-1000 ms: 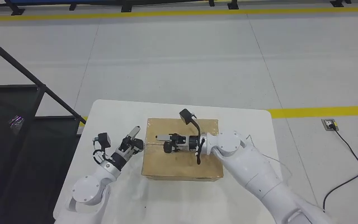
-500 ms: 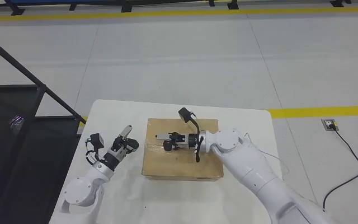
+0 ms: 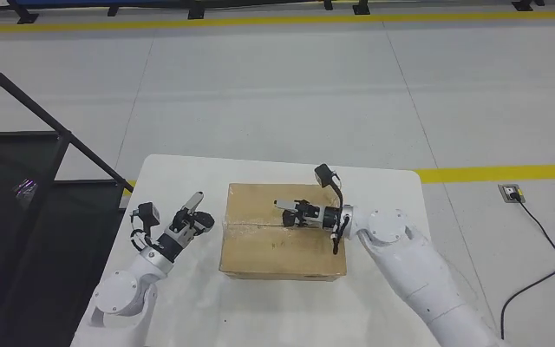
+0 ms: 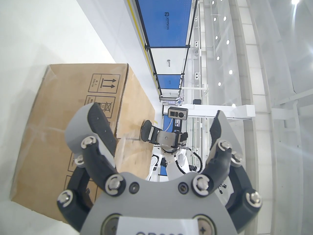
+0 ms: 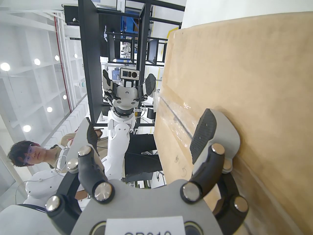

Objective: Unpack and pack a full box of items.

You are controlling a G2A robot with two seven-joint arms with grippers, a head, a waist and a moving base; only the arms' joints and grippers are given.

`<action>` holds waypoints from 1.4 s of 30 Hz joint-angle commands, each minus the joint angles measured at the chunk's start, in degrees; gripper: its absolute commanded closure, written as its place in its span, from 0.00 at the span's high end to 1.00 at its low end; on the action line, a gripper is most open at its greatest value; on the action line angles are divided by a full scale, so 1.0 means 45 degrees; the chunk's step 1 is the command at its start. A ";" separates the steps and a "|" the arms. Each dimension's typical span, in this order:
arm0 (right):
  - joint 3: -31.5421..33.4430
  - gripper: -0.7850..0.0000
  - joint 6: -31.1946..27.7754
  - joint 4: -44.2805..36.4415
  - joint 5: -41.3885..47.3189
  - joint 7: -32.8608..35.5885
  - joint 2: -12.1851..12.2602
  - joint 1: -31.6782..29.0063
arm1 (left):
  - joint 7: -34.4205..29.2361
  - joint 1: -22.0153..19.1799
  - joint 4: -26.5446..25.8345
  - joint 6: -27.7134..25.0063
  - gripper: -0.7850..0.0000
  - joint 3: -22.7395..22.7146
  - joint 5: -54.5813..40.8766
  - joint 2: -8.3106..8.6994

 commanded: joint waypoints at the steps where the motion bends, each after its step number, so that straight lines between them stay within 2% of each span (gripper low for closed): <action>1: 0.0700 1.00 0.0502 -0.0946 -0.0314 -0.0087 0.0276 -0.0629 | -0.0068 -0.0031 0.0016 0.0016 1.00 -0.0023 -0.0012 0.0017; 8: 0.2915 1.00 0.1710 -0.3351 -0.1126 -0.0639 0.1000 -0.2576 | -0.0242 -0.0072 0.0022 0.0009 1.00 -0.0196 -0.0069 0.0086; 13: 0.4090 1.00 0.1854 -0.4071 -0.0871 -0.0619 0.1282 -0.3524 | -0.0313 -0.0127 0.0044 0.0037 1.00 -0.0281 -0.0146 0.0127; 25: 0.5862 1.00 0.1467 -0.3860 0.0107 -0.0611 0.1649 -0.4808 | -0.0444 -0.0191 -0.0060 -0.0020 1.00 -0.0457 -0.0416 0.0214; 30: 0.6899 1.00 0.0223 -0.4072 0.0924 -0.0896 0.1789 -0.5793 | -0.0521 -0.0304 -0.0085 0.0012 1.00 -0.0551 -0.0576 0.0253; 42: 0.6978 1.00 0.0126 -0.4083 0.0995 -0.0900 0.1798 -0.5865 | -0.0477 -0.0346 -0.0196 0.0060 1.00 -0.0627 -0.0716 0.0272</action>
